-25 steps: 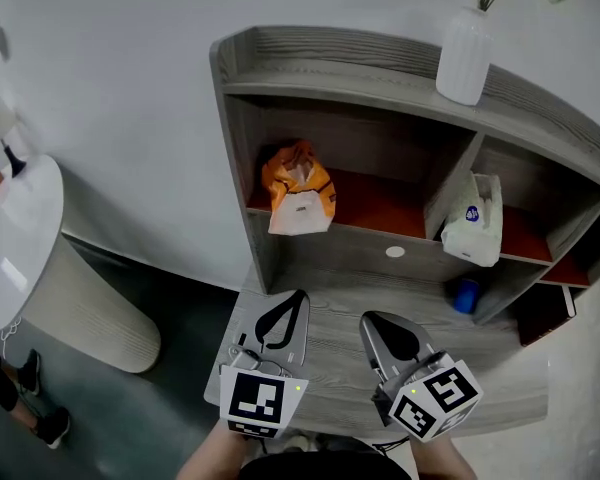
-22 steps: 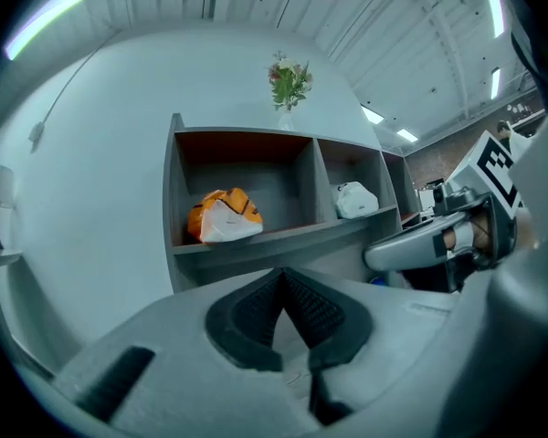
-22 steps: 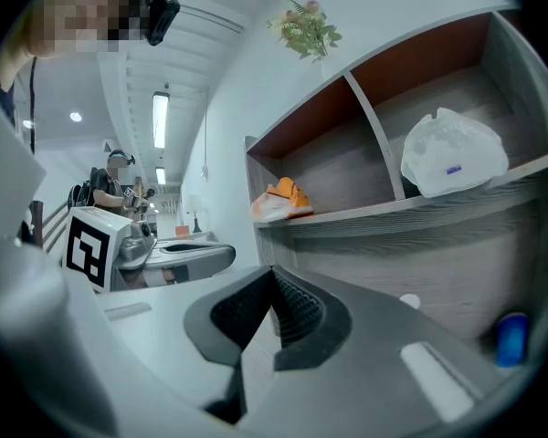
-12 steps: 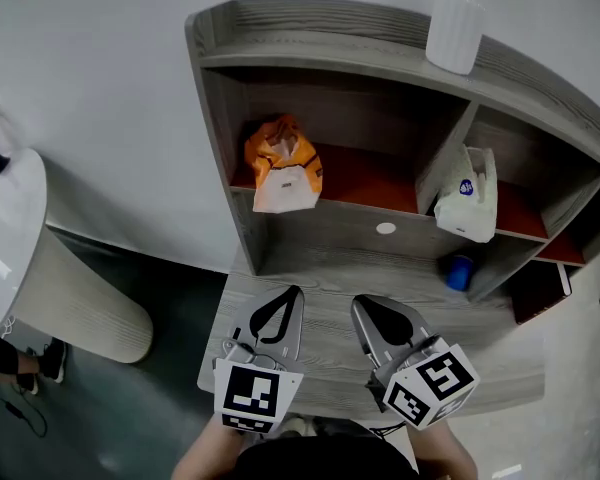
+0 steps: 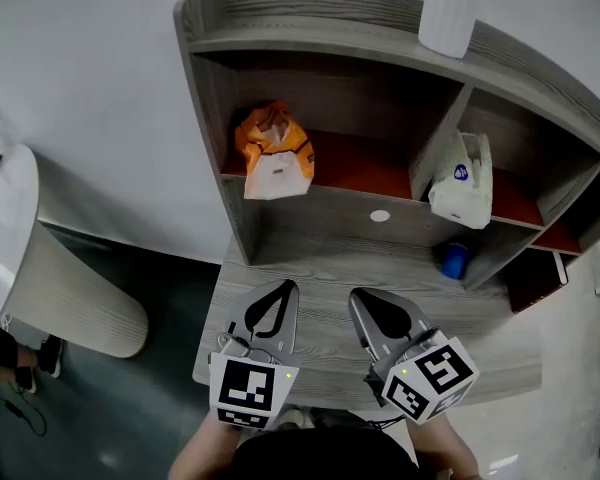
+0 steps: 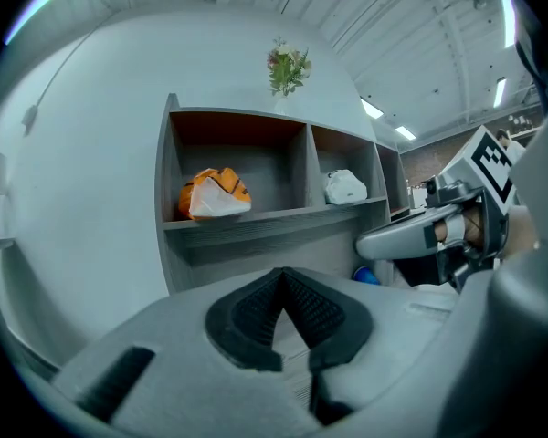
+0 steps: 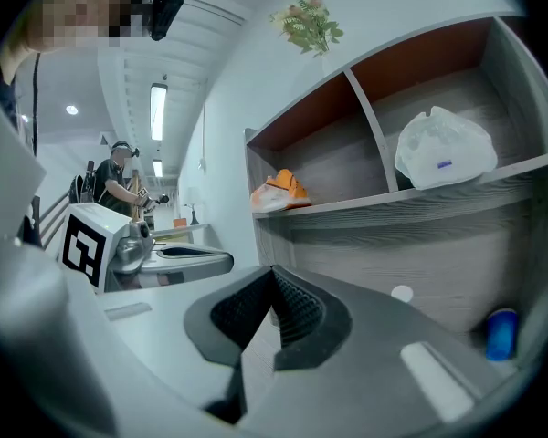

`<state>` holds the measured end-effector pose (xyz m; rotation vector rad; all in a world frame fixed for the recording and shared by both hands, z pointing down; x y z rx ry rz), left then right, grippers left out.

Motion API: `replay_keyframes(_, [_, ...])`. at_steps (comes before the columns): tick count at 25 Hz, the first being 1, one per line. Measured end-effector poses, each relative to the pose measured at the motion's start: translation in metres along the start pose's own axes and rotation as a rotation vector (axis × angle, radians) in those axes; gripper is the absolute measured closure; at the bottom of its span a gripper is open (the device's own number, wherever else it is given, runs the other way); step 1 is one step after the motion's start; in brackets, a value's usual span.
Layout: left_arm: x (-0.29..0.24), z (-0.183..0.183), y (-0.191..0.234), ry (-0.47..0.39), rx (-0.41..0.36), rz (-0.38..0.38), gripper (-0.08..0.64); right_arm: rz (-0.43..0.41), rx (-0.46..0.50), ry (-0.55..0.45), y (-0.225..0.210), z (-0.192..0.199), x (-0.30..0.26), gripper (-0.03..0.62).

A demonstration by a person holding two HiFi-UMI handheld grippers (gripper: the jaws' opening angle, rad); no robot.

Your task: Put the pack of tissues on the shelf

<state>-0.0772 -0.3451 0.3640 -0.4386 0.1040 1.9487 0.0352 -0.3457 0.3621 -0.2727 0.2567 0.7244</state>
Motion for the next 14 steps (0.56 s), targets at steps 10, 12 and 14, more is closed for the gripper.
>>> replay_keyframes(10, [-0.0027, -0.0008, -0.0054, 0.007, -0.008, 0.016, 0.558, 0.006, 0.007, 0.0, -0.0003, -0.0012, 0.003, 0.591])
replay_keyframes(12, [-0.0025, -0.0004, -0.006, 0.008, -0.009, 0.017, 0.559, 0.006, 0.008, 0.0, -0.0003, -0.0009, 0.0037, 0.591])
replay_keyframes(14, [-0.0021, 0.0001, -0.0065, 0.009, -0.009, 0.018, 0.559, 0.006, 0.009, 0.0, -0.0001, -0.0006, 0.0044, 0.591])
Point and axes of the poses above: the fingertips, and each gripper's own axes: x backward along the fingers, y to its left, z out of its underside, the point moved 3 cm from there along x, backward along the fingers, and after that the axes turned 11 degrees about y, right-handed, at the moved point
